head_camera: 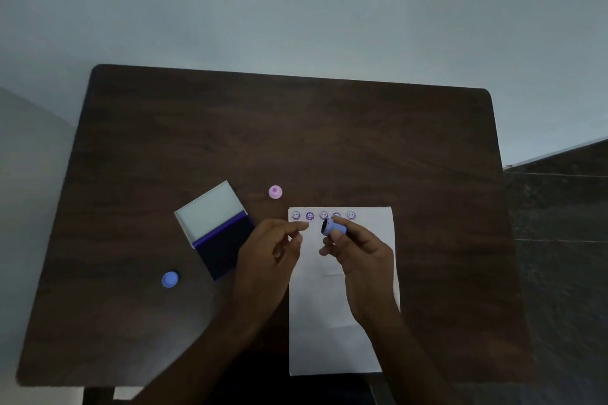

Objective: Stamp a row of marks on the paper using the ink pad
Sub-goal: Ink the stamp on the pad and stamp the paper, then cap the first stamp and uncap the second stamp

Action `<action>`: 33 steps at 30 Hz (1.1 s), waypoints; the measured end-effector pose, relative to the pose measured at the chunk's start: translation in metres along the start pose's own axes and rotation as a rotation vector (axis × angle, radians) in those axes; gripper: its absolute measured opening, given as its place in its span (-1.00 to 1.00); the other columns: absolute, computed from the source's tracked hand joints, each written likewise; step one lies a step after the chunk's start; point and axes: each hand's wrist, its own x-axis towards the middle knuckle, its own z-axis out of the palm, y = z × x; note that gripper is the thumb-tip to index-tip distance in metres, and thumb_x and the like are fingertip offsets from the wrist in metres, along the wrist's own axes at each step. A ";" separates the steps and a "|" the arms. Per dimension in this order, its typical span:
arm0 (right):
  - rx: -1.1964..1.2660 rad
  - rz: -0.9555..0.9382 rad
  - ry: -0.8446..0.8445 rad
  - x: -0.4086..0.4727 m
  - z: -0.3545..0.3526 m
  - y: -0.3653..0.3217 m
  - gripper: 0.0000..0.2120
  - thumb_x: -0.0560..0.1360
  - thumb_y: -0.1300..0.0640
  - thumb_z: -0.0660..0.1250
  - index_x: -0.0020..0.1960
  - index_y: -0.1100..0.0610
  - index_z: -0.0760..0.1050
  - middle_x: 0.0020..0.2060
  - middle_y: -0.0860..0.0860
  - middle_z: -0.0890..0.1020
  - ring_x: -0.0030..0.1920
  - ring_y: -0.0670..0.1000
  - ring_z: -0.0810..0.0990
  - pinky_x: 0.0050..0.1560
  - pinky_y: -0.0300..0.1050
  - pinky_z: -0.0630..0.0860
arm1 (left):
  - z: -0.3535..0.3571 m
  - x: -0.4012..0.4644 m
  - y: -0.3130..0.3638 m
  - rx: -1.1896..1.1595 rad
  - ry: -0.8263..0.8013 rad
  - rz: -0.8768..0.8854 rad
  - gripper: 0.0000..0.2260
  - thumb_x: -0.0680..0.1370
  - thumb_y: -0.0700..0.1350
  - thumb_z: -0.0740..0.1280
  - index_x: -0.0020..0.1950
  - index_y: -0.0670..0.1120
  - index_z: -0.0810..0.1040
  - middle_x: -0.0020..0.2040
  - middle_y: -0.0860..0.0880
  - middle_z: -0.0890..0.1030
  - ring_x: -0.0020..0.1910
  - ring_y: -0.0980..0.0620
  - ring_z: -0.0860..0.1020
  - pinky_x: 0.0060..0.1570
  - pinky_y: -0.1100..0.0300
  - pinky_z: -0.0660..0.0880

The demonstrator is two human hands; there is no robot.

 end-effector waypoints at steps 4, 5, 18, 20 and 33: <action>0.188 0.115 -0.214 -0.012 0.018 -0.009 -0.80 0.44 0.15 0.36 0.04 0.13 0.64 -0.05 0.14 0.69 -0.11 0.16 0.67 -0.15 -0.10 0.61 | -0.037 -0.024 -0.004 -0.115 0.119 0.264 -0.80 0.57 -0.14 0.30 0.16 0.05 0.57 0.09 0.05 0.58 0.05 0.20 0.51 0.05 0.38 0.44; 0.211 0.153 -0.257 -0.016 0.022 -0.011 -0.80 0.46 0.16 0.34 0.05 0.14 0.64 -0.04 0.15 0.69 -0.09 0.16 0.67 -0.14 -0.10 0.61 | -0.044 -0.030 -0.011 -0.118 0.142 0.266 -0.82 0.57 -0.12 0.30 0.14 0.06 0.57 0.08 0.07 0.58 0.04 0.21 0.51 0.02 0.38 0.44; 0.201 0.370 -0.558 -0.050 0.088 0.006 -0.68 0.41 0.14 0.32 0.13 0.22 0.59 -0.07 0.19 0.66 -0.16 0.10 0.60 -0.13 -0.08 0.59 | -0.094 -0.035 -0.187 0.214 0.442 -0.138 -0.41 0.49 0.13 0.37 0.46 -0.01 0.32 0.35 -0.10 0.40 0.28 -0.09 0.34 0.21 0.08 0.29; 0.172 0.375 -0.549 -0.052 0.092 0.008 -0.68 0.41 0.13 0.32 0.12 0.22 0.60 -0.10 0.20 0.66 -0.17 0.10 0.60 -0.13 -0.07 0.58 | -0.096 -0.032 -0.192 0.202 0.449 -0.101 -0.44 0.49 0.12 0.37 0.45 0.03 0.34 0.33 -0.07 0.43 0.25 -0.05 0.34 0.19 0.09 0.32; 0.134 0.329 -0.464 -0.057 0.094 0.016 -0.67 0.42 0.16 0.29 0.13 0.26 0.58 -0.08 0.22 0.65 -0.19 0.11 0.60 -0.15 -0.07 0.60 | -0.087 -0.020 -0.195 0.130 0.464 0.066 -0.75 0.49 -0.06 0.43 0.13 -0.13 0.61 0.08 -0.08 0.59 0.10 -0.03 0.50 0.16 0.27 0.29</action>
